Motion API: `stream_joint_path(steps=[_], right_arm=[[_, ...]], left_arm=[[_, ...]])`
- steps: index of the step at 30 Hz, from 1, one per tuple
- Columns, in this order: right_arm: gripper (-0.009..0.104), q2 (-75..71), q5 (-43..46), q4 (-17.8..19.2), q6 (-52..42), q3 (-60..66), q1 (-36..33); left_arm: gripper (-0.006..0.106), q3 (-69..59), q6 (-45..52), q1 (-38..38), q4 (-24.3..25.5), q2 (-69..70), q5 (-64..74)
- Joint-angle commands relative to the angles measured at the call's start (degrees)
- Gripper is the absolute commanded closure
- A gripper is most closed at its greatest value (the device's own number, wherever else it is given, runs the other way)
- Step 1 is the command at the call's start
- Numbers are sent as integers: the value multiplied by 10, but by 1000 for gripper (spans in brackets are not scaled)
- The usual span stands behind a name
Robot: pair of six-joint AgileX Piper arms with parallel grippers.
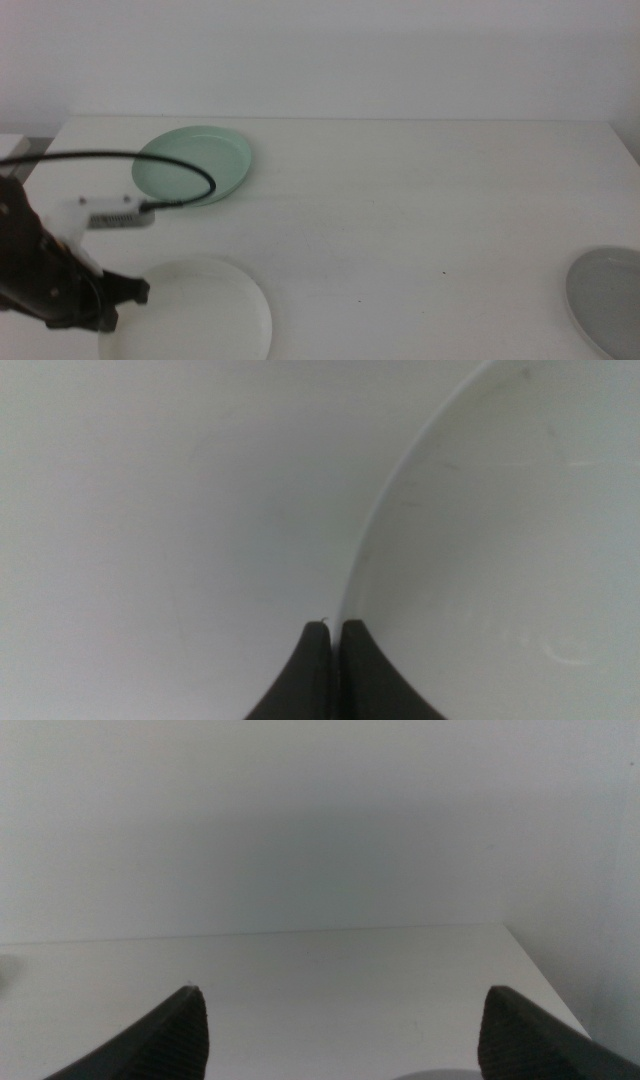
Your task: Stack the three bowls on top of each other.
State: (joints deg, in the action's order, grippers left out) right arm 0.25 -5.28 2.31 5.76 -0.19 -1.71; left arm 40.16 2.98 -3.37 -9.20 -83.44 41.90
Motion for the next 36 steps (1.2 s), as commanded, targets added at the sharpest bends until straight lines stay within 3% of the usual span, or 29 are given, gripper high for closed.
stream_joint_path(steps=[1, 9, 23, 36], right_arm=[[3, -3, 5, 3, -2, 2, -2], [3, -3, 5, 3, -2, 2, -2], [3, -3, 5, 3, -2, 2, -2], [3, -3, 5, 3, -2, 2, -2]], left_arm=[[102, 27, -4, -2, -13, 32, 43], [102, 191, -11, -32, -60, 29, 152], [102, 452, -14, -146, -93, -235, 152], [102, 498, 0, -167, -95, -341, 108]])
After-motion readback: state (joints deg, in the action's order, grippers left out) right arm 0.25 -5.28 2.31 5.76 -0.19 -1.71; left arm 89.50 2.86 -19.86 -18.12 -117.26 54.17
